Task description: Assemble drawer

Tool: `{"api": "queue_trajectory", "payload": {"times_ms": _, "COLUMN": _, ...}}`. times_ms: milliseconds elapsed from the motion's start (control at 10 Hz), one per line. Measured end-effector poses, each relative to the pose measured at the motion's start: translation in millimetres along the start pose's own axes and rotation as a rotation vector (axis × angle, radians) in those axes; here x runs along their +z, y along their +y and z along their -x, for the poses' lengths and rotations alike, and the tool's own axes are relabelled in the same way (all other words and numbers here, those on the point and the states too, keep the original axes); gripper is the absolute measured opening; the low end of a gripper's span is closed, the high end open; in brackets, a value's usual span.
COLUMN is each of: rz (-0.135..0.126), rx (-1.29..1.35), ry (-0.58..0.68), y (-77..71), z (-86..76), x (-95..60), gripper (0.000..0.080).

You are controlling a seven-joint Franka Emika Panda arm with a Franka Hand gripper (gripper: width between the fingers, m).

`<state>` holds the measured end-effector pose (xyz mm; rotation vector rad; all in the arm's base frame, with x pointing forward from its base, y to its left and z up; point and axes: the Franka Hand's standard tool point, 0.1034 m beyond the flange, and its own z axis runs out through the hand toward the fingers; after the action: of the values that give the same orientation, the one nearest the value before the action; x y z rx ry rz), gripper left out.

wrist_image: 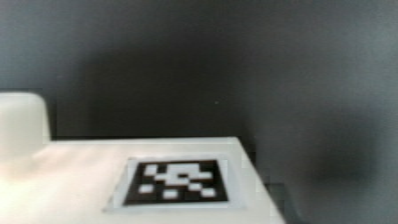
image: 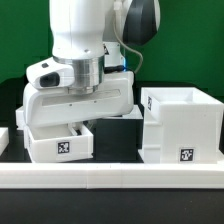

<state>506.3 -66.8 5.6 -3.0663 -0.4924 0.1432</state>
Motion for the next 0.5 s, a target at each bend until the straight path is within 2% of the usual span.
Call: {"api": "queue_trajectory", "payload": {"times_ms": 500, "rz": 0.001, "rx": 0.000, "ry": 0.001, "y": 0.3, "z": -0.6, "x": -0.6, "gripper": 0.0041}}
